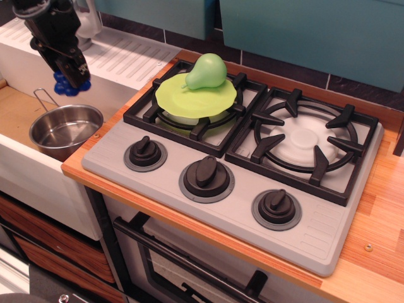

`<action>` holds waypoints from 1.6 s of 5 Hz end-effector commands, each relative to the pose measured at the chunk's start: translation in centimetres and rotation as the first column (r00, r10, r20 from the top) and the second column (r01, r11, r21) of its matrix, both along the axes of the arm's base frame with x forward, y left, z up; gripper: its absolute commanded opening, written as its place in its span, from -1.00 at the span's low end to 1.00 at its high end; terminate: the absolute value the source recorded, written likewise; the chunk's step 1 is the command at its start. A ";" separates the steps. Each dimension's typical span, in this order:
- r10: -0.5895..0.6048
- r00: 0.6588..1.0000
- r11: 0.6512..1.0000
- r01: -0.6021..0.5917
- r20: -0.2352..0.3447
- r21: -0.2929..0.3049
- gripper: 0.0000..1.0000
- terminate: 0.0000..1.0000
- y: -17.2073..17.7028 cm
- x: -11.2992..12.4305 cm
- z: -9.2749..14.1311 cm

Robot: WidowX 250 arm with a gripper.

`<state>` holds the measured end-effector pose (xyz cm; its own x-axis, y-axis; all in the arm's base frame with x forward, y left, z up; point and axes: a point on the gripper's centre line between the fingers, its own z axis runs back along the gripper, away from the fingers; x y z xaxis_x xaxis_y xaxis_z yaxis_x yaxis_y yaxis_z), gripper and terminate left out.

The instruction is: Put pear on plate and blueberry in pot or pan in sink

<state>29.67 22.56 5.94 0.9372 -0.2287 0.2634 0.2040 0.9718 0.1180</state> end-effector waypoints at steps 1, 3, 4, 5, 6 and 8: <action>0.004 1.000 0.999 -0.005 0.022 0.049 1.00 -1.00 1.3 1.2 1.2; 0.044 0.999 0.996 -0.044 -0.004 0.080 1.00 -1.00 -1.1 0.7 1.7; 0.052 0.999 0.995 -0.052 -0.003 0.087 1.00 -1.00 -1.9 0.6 1.8; 0.055 0.998 0.994 -0.054 -0.006 0.092 1.00 -1.00 -2.7 0.1 2.2; 0.066 0.998 0.994 -0.065 -0.010 0.093 1.00 -1.00 -3.6 -0.5 2.6; 0.083 0.996 0.992 -0.084 0.016 0.099 1.00 1.00 -6.0 -2.3 2.8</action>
